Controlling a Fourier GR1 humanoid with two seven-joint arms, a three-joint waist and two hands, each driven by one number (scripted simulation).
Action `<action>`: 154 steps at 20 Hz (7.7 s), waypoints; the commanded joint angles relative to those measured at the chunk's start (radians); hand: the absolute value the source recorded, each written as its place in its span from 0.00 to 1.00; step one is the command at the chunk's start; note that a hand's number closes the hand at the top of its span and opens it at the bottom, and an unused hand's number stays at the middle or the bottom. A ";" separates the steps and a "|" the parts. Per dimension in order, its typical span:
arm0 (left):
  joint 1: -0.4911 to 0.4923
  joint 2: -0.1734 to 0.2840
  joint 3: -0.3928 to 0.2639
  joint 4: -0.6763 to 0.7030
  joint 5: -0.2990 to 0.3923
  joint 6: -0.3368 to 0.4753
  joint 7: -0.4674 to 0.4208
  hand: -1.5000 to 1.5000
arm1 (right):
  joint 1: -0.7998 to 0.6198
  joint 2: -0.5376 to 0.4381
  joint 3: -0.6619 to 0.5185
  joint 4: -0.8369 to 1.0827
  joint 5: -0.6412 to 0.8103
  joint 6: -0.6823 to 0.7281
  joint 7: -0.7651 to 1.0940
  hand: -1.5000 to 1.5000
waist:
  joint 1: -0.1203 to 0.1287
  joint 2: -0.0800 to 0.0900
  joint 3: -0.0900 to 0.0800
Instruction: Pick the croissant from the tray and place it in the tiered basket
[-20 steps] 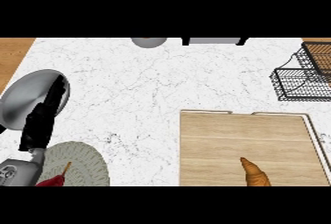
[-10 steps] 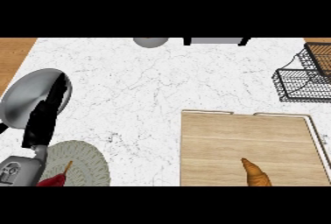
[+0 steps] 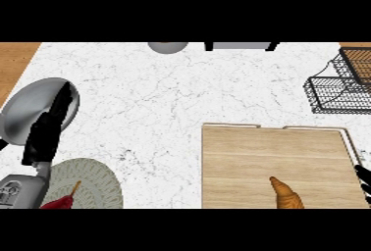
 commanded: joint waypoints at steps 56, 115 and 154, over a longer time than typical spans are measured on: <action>-0.002 -0.145 0.163 -0.040 -0.171 -0.139 0.040 0.50 | -0.155 0.418 0.336 0.265 0.605 0.239 -0.043 1.00 | -0.002 0.000 0.001; 0.023 -0.189 0.189 -0.041 -0.224 -0.166 -0.024 0.50 | -1.039 0.007 -0.184 0.996 1.139 0.085 -0.841 1.00 | 0.024 0.009 0.001; 0.014 -0.216 0.198 -0.040 -0.243 -0.188 -0.002 0.50 | -1.344 -0.197 -0.560 1.813 0.842 0.206 -1.282 0.00 | 0.020 0.009 0.002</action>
